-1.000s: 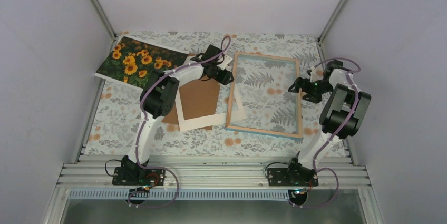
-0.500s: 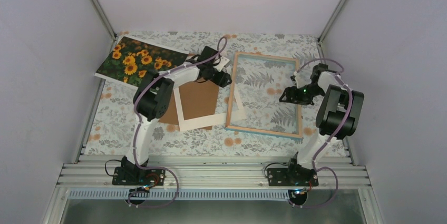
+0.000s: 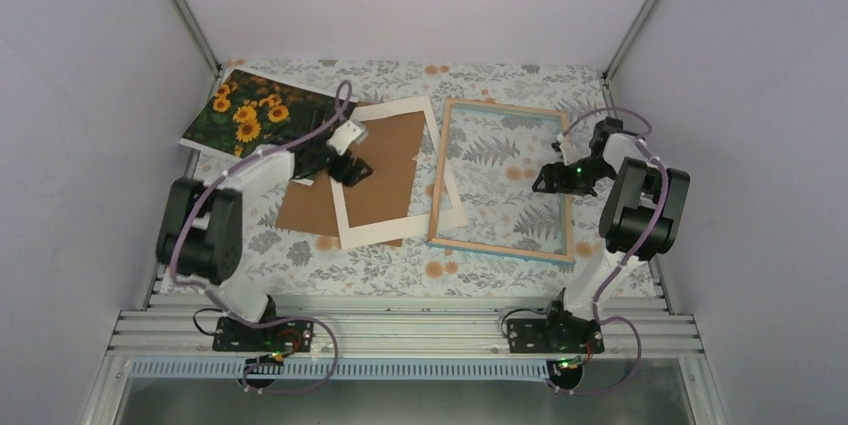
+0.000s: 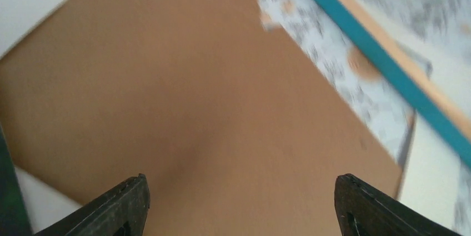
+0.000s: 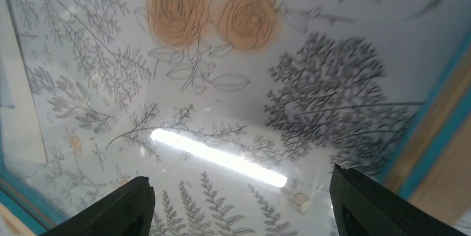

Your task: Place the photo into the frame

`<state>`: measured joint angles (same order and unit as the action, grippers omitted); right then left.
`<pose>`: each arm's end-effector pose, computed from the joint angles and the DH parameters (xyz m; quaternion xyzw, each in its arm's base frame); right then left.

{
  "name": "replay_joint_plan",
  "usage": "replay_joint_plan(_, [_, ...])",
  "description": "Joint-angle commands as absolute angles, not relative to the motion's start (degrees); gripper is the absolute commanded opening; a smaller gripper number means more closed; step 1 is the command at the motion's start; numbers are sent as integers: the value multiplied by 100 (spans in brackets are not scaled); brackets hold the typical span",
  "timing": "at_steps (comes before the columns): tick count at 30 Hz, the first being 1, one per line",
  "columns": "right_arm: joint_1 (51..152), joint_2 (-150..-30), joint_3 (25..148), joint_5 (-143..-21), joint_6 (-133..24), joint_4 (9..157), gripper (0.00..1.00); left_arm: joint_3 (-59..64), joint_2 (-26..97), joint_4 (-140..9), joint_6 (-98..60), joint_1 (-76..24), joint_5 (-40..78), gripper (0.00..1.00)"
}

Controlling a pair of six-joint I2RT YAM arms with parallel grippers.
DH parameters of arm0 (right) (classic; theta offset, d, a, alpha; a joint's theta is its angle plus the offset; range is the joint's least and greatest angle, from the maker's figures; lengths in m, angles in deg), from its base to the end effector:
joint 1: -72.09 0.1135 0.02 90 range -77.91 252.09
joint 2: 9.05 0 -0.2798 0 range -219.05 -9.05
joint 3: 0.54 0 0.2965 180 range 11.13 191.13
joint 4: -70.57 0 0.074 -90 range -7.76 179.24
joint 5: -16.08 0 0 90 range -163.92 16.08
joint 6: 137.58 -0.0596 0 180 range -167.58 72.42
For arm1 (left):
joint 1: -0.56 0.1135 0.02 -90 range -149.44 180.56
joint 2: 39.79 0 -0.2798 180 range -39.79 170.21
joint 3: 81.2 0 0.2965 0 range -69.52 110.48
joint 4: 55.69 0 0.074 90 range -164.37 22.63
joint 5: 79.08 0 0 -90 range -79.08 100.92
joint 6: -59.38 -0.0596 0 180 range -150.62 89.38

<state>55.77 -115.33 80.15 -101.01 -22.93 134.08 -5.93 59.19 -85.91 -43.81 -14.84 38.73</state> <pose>0.3607 -0.0773 0.1270 -0.0724 0.9695 0.2167 0.0891 0.3877 -0.1356 0.1682 0.3000 0.8761 -0.2343 0.2961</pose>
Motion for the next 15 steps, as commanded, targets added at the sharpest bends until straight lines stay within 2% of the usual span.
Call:
replay_joint_plan(1, [5544, -11428, 8371, -10141, -1940, 13341, 79, -1792, 4605, -8788, -6978, -1442, 3616, 84])
replay_joint_plan(7, [5665, -11179, 8425, -10300, -1889, 13431, 80, -3604, 2727, -8536, -9548, -1271, 3214, 86])
replay_joint_plan(15, [5667, -10977, 8420, -10433, -1988, 13549, 80, -4424, 1816, -8786, -11554, -1065, 3526, 87])
